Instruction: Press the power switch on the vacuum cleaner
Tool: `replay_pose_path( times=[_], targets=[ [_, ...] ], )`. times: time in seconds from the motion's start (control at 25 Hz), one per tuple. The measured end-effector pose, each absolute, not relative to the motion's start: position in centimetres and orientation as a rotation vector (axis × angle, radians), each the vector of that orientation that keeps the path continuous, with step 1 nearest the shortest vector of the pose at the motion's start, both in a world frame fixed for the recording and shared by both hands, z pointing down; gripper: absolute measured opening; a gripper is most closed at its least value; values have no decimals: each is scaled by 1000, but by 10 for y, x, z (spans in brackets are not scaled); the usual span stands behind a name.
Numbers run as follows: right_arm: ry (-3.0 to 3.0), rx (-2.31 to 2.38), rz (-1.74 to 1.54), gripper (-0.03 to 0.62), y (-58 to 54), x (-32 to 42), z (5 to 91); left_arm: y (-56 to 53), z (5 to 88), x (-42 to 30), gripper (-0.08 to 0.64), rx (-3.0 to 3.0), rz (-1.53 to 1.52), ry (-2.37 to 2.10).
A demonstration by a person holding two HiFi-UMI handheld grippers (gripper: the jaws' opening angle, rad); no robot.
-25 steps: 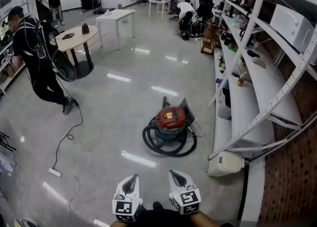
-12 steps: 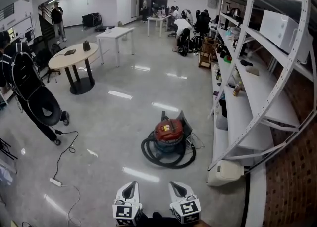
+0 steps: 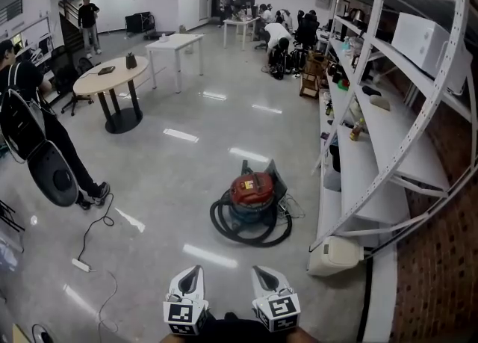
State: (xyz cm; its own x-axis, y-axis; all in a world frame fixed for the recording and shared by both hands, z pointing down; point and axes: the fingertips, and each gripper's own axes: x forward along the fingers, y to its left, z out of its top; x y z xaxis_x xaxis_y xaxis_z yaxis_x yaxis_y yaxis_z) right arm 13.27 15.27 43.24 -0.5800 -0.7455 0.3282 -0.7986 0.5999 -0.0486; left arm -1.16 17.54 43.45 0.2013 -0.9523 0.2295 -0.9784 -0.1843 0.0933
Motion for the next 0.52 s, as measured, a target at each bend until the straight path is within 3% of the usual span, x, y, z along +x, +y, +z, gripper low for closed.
replay_pose_path(
  times=[0.52],
  targets=[
    [-2556, 1240, 308, -9, 156, 130, 437, 181, 433, -12, 15, 2251, 188, -1847]
  ],
)
